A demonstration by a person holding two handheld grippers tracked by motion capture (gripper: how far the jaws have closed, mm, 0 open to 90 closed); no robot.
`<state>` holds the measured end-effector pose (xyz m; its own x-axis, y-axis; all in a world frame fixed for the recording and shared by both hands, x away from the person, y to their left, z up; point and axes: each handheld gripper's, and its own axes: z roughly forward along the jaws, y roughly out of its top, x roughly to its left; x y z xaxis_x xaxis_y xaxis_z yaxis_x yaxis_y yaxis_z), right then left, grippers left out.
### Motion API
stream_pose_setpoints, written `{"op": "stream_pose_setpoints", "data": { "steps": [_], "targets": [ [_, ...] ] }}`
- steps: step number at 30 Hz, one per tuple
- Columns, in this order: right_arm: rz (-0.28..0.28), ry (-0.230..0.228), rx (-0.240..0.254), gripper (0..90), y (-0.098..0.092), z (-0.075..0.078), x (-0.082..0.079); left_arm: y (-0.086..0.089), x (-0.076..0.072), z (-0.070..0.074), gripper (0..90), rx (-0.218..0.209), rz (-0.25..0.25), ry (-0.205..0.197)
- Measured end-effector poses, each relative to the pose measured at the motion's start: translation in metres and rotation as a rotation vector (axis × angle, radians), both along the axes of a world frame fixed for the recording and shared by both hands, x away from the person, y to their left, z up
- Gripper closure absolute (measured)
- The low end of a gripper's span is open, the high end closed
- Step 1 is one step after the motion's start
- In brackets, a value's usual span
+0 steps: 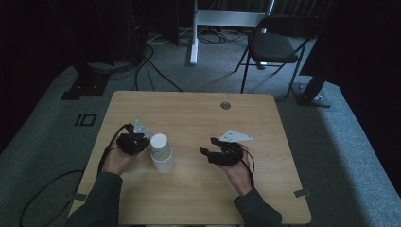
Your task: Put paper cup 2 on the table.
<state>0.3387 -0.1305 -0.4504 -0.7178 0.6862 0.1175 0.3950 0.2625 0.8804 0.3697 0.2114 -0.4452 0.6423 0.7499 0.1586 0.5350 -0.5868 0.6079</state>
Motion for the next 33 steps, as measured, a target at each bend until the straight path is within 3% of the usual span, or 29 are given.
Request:
{"op": "stream_pose_setpoints", "data": {
  "steps": [33],
  "targets": [
    [-0.006,0.002,0.003,38.6,-0.001,0.000,-0.001,-0.004,0.013,-0.012,85.6,0.003,0.016,0.039]
  ]
}}
